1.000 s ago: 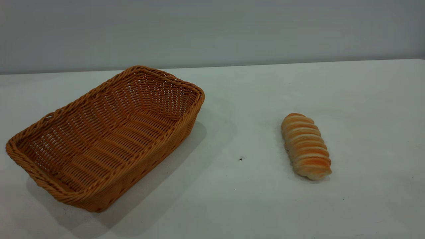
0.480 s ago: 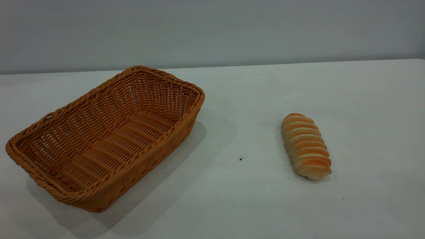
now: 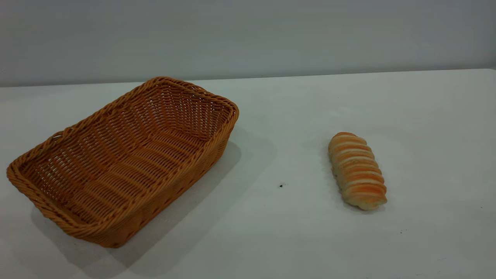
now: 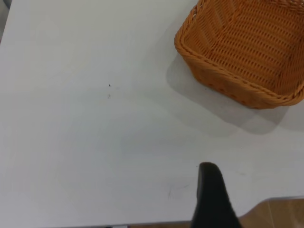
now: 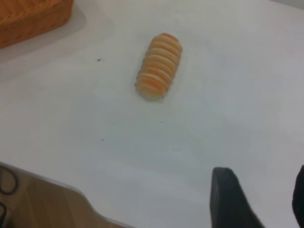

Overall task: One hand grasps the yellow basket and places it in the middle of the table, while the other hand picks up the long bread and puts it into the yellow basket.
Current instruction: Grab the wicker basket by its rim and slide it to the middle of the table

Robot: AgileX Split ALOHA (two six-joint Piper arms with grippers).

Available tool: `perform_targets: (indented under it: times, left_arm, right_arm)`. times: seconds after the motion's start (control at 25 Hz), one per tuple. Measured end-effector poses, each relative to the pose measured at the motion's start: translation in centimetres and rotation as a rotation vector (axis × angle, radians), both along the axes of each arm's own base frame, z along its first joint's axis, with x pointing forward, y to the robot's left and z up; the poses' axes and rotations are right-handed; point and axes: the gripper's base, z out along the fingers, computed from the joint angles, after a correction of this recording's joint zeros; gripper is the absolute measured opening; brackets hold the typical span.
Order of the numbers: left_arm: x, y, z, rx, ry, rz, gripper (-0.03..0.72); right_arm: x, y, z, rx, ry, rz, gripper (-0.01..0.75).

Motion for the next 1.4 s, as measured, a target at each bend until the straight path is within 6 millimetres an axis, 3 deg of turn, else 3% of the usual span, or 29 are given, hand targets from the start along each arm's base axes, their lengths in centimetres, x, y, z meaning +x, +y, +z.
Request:
perform_targets:
  times: [1.16,1.4]
  left_arm:
    - [0.2,0.0,0.6,0.034,-0.039,-0.027,0.53]
    - [2.2,-0.3,1.7,-0.021,0.088,-0.016,0.53]
  right_arm:
    - [0.0,0.0,0.0,0.001,0.0,0.001,0.37]
    - [0.3,0.3,0.3,0.03,0.0,0.025,0.37]
